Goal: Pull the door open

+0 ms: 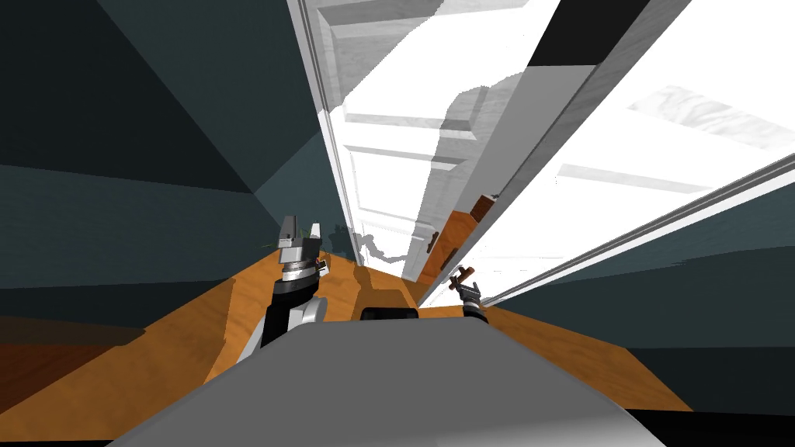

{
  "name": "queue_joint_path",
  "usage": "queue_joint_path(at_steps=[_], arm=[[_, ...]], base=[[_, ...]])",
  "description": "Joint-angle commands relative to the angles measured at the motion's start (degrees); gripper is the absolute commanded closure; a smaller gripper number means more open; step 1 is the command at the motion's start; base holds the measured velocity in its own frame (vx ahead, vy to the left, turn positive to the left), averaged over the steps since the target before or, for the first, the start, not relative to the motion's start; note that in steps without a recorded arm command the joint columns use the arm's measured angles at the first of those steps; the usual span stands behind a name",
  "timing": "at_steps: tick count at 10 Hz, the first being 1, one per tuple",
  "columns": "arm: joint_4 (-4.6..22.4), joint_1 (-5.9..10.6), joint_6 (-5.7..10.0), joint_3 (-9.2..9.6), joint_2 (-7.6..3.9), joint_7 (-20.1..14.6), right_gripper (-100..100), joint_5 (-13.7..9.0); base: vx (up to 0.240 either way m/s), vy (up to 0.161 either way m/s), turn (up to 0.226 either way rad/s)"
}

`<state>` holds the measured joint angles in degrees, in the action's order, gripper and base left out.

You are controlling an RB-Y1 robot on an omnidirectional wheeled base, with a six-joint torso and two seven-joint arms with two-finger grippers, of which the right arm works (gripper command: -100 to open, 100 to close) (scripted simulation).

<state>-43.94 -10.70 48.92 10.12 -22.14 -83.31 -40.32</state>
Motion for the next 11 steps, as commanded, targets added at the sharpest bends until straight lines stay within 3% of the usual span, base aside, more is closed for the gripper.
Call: queue_joint_path(at_steps=[1,8,9,11], arm=[[1.09,-0.86,-1.18,-1.6,-1.0,1.18,100,-0.85],[1.09,-0.86,-1.18,-1.6,-1.0,1.18,100,-0.85],[-2.68,-1.57,0.07,1.25,-0.59,0.15,100,0.59],[-3.07,-1.8,1.18,2.7,-1.5,-1.25,100,1.35]], base=[[-0.037,0.018,-0.026],[0.002,-0.006,0.001],[-0.12,-0.04,0.321],[-0.171,-0.054,0.19]])
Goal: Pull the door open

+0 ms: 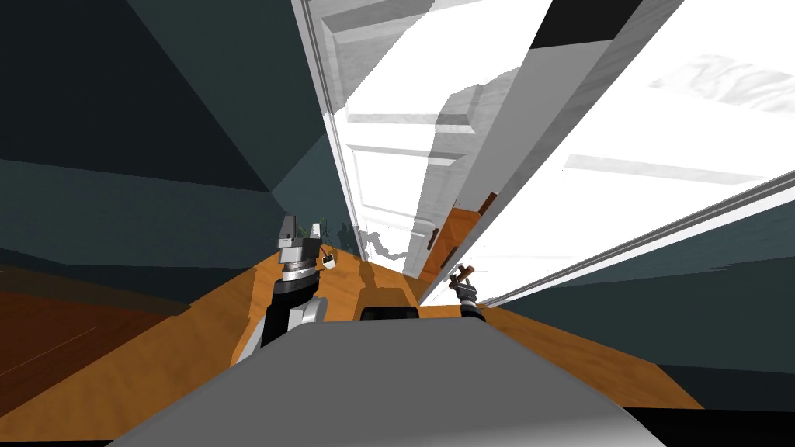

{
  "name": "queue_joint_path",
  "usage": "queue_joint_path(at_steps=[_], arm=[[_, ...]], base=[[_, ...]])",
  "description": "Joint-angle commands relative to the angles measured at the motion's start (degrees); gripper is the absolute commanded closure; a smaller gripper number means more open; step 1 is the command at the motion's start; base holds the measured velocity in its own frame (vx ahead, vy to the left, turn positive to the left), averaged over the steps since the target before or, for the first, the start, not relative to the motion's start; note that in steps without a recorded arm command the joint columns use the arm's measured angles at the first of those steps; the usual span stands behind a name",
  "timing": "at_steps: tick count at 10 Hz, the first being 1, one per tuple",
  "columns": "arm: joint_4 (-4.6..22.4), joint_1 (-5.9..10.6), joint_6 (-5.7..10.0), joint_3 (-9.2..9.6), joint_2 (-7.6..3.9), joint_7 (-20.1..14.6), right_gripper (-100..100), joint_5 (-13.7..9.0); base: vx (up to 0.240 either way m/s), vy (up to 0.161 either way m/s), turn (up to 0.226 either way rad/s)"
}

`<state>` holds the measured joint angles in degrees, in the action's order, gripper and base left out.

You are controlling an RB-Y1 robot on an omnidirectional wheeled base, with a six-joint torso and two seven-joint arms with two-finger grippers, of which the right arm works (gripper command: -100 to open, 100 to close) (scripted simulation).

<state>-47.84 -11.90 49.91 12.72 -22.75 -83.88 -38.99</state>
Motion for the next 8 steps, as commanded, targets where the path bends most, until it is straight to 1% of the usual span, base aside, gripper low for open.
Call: queue_joint_path(at_steps=[1,2,3,4,5,6,8], arm=[[0.69,-0.69,0.61,0.62,-1.22,-1.2,100,0.31],[0.37,-0.87,1.51,1.78,-1.95,-2.32,100,0.92],[0.04,-1.07,2.47,3.01,-2.73,-3.52,100,1.57],[-0.13,-1.16,2.96,3.64,-3.12,-4.13,100,1.91],[-0.48,-1.37,3.95,4.93,-3.93,-5.38,100,2.59],[-0.65,-1.47,4.45,5.57,-4.33,-6.0,100,2.93],[-1.33,-1.86,6.39,8.06,-5.9,-8.42,100,4.26]], base=[[-0.157,-0.09,0.112],[-0.171,-0.097,0.16],[-0.2,-0.111,0.237],[-0.188,-0.094,0.199],[-0.178,-0.102,0.175],[-0.141,-0.08,0.181],[-0.188,-0.077,0.217]])
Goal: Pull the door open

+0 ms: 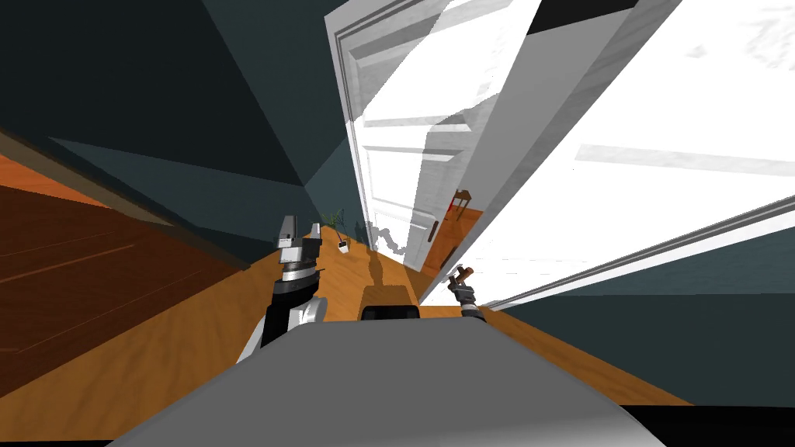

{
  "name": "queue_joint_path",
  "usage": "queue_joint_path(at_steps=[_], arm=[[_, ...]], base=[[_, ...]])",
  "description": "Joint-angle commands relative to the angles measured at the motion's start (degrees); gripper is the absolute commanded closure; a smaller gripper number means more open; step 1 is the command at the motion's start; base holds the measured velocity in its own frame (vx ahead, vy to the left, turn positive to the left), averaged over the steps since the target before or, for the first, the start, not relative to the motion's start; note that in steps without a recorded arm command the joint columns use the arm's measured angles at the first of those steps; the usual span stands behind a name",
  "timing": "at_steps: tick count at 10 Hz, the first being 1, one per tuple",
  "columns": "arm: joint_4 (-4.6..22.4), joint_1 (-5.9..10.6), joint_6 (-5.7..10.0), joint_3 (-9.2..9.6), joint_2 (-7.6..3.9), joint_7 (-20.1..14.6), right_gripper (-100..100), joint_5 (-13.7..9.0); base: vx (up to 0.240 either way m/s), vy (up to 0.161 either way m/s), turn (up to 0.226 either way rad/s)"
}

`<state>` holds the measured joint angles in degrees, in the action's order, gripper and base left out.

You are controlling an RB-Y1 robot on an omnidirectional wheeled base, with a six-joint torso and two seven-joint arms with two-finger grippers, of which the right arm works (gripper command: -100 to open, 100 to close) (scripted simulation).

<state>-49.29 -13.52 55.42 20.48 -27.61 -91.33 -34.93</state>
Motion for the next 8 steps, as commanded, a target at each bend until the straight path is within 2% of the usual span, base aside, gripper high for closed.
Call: queue_joint_path(at_steps=[1,5,6,7,8], arm=[[-0.05,-0.33,1.33,0.89,-1.4,-1.54,100,0.51],[-1.07,-0.93,4.25,4.65,-3.77,-5.19,100,2.51],[-0.58,-0.69,3.49,4.27,-3.18,-4.61,100,2.26],[0.19,-1.07,5.12,5.37,-3.83,-5.82,100,2.86],[0.53,-1.19,5.88,5.75,-4.19,-6.32,100,3.08]], base=[[-0.184,-0.099,0.166],[-0.186,-0.075,0.173],[-0.085,-0.039,0.04],[-0.181,-0.044,0.148],[-0.274,-0.06,0.196]])
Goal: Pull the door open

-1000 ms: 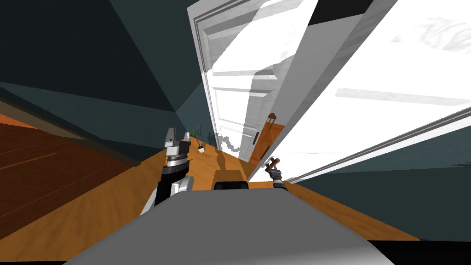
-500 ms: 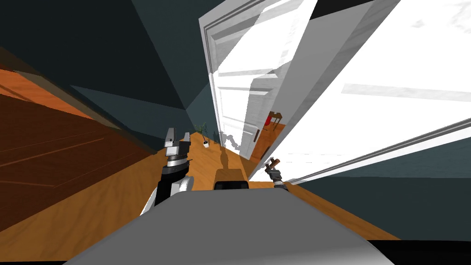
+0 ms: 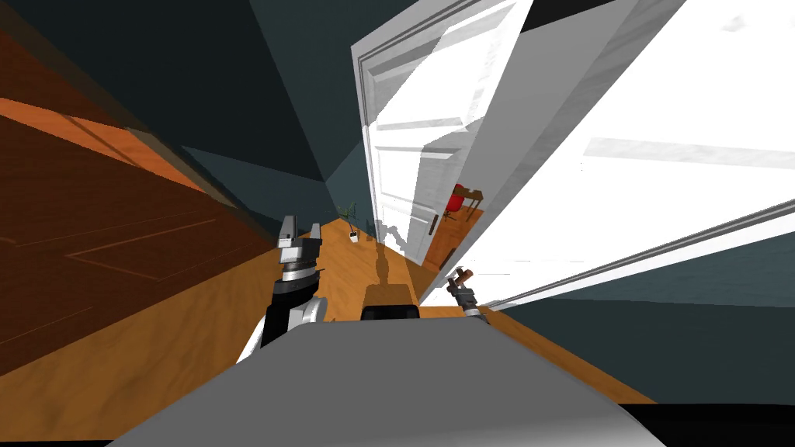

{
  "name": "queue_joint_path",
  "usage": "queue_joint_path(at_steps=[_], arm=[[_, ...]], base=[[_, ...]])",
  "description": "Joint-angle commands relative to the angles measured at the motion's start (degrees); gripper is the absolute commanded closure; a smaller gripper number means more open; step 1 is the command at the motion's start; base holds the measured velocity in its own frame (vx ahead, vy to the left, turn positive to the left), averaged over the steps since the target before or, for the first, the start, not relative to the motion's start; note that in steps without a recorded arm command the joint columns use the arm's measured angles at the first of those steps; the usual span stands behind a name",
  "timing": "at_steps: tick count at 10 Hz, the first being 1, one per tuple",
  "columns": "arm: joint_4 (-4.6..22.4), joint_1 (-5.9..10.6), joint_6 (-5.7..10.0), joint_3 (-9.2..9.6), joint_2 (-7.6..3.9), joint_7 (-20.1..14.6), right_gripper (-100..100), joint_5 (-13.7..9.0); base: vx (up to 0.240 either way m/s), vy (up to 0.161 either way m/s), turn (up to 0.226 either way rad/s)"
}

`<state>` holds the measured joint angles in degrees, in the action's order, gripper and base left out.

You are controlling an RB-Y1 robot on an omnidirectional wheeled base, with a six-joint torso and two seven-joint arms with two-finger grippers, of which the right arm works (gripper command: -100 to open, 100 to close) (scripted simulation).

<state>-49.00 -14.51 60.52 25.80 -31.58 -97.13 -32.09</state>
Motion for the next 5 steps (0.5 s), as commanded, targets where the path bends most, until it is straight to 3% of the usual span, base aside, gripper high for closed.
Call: queue_joint_path(at_steps=[1,5], arm=[[0.61,-0.34,1.61,0.85,-0.61,-1.07,100,0.47],[1.94,-0.81,4.6,2.33,-2.01,-3.06,100,1.31]], base=[[-0.236,-0.051,0.16],[-0.191,-0.061,0.113]])
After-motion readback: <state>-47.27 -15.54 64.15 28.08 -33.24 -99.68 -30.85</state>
